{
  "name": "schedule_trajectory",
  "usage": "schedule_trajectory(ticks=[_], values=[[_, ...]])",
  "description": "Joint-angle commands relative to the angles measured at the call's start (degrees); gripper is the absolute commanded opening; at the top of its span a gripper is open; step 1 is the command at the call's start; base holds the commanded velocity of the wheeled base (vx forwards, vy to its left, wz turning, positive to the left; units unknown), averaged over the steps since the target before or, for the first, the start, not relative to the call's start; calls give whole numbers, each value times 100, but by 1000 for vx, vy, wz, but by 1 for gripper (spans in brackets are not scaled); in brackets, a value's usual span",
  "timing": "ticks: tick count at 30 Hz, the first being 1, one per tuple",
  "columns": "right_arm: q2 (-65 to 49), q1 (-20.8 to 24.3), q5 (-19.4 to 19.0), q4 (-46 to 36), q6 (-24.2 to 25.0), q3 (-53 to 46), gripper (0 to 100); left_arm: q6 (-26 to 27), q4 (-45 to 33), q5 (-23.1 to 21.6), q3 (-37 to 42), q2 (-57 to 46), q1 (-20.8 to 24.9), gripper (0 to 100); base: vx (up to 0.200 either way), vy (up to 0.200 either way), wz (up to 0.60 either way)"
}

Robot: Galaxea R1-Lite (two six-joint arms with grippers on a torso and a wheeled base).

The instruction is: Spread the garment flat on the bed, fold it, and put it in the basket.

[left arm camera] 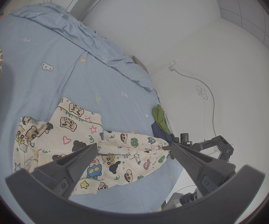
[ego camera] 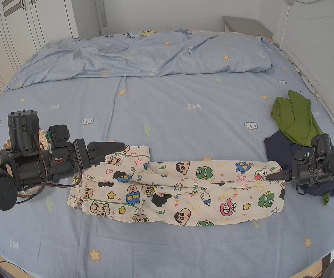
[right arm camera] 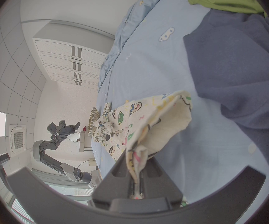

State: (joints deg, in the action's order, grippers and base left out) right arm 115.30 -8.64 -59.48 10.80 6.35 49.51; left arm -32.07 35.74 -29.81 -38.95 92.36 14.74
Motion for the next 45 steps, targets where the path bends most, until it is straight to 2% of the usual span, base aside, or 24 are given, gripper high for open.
schedule_trajectory(ticks=[1,5,9,15,20,24,28,30,31,33,34,35,36,42,45], values=[[-227,73,6,1,15,-55,0,-9,-23,-8,-25,-7,-6,100,0,0,0],[-262,82,33,-8,15,-46,0,-9,-23,-8,-34,-16,-24,100,0,0,0],[-368,117,59,-25,68,-55,0,-9,-15,-8,-25,-16,-50,100,0,200,0],[-825,478,156,-25,323,-187,0,-36,-32,-8,-34,-86,-50,100,0,200,0],[-1141,908,771,-17,613,-266,0,-97,-32,1,-43,-95,-50,100,0,200,0],[-1361,1207,1043,-25,815,-301,0,-97,-32,1,-43,-86,-50,100,0,200,0],[-1739,1937,1729,-17,1518,-222,0,-97,-41,1,-69,-95,-50,100,0,150,0],[-1774,2068,1843,-17,1606,-205,0,-97,-41,1,-78,-95,-59,100,0,0,0],[-1800,2534,2116,-17,1791,-90,0,-97,-41,1,-122,-139,-120,100,0,0,0],[-1756,2921,2335,-25,1922,68,0,-97,-76,-16,-157,-192,-199,100,0,0,0],[-1756,2921,2335,-25,1922,68,0,-97,-76,-16,-157,-192,-199,100,0,0,0],[-1677,3325,2599,-25,2081,288,0,-97,-147,-16,-210,-218,-243,100,0,0,0],[-1572,3536,2705,-25,2133,437,0,-97,-182,-16,-254,-253,-314,100,0,0,0],[-1018,4239,2995,-52,2177,1219,0,-106,-208,-175,-306,-508,-762,100,0,0,0],[-500,4688,3206,-553,2195,2019,0,-115,-208,-509,-315,-622,-999,100,0,0,0]])
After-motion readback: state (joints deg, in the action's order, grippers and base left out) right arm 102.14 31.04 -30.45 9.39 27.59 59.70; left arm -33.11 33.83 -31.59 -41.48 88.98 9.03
